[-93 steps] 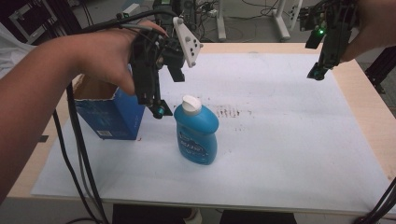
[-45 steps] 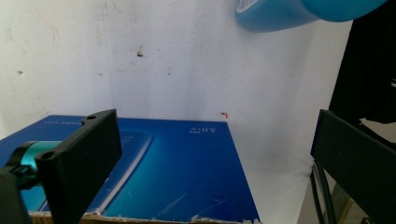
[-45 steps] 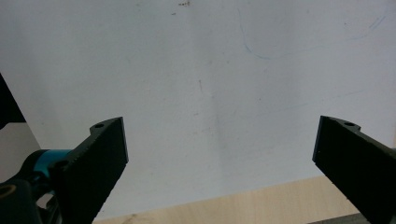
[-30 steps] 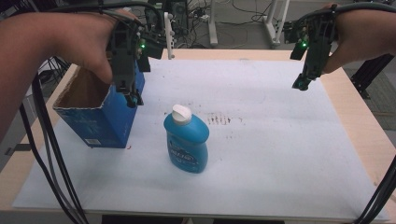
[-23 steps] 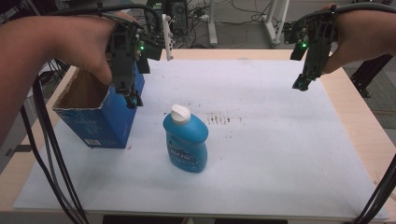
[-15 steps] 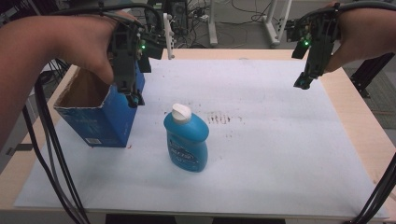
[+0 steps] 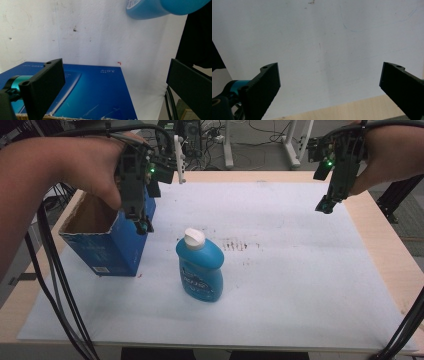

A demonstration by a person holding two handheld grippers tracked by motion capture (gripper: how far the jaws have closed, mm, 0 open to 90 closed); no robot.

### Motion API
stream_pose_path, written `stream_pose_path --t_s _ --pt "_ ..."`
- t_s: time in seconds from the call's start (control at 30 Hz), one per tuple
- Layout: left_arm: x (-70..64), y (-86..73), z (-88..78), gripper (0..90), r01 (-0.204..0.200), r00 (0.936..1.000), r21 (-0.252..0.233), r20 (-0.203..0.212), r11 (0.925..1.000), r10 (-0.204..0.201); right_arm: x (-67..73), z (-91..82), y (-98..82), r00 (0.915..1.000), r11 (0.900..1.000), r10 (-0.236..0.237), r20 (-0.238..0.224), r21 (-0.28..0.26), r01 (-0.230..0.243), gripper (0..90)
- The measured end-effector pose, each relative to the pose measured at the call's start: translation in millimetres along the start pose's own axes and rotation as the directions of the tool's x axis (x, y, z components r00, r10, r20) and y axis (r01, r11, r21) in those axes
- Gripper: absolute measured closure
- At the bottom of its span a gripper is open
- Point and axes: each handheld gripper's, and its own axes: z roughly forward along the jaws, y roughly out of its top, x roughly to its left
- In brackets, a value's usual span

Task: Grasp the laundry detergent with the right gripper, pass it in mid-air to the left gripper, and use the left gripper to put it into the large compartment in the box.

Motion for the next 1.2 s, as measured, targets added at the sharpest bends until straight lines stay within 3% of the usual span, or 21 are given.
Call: stream_pose_path --t_s 0.3,0.4,0.7,1.0,1.2 --pt "-1.5 -4.3 1.7 1.7 0.004 1.0 -0.015 -0.002 0.9999 -0.004 23.4 -0.8 -1.1 0.9996 0.996 -0.022 -0.017 -0.092 0.02 2.5" --pt "-1.3 -5.3 4.0 1.7 0.003 1.0 -0.008 -0.002 1.0 -0.003 38.2 0.8 -3.8 0.9988 0.986 -0.038 -0.029 -0.163 0.033 2.5" --pt "-2.8 -5.6 5.8 1.7 0.0 1.0 -0.01 -0.006 0.9999 0.0 64.0 7.2 -6.8 0.9969 0.964 -0.044 -0.064 -0.264 0.026 2.5" --pt "-2.6 -6.9 5.4 1.7 -0.007 1.0 -0.015 -0.006 0.9999 0.007 91.9 24.0 -4.7 0.9904 0.91 -0.057 -0.126 -0.415 0.0 2.4" --pt "-1.9 -7.5 4.7 1.7 -0.014 0.9999 -0.025 -0.002 0.9996 0.014 106.0 40.8 -2.2 0.9883 0.885 -0.054 -0.142 -0.464 -0.019 2.5"
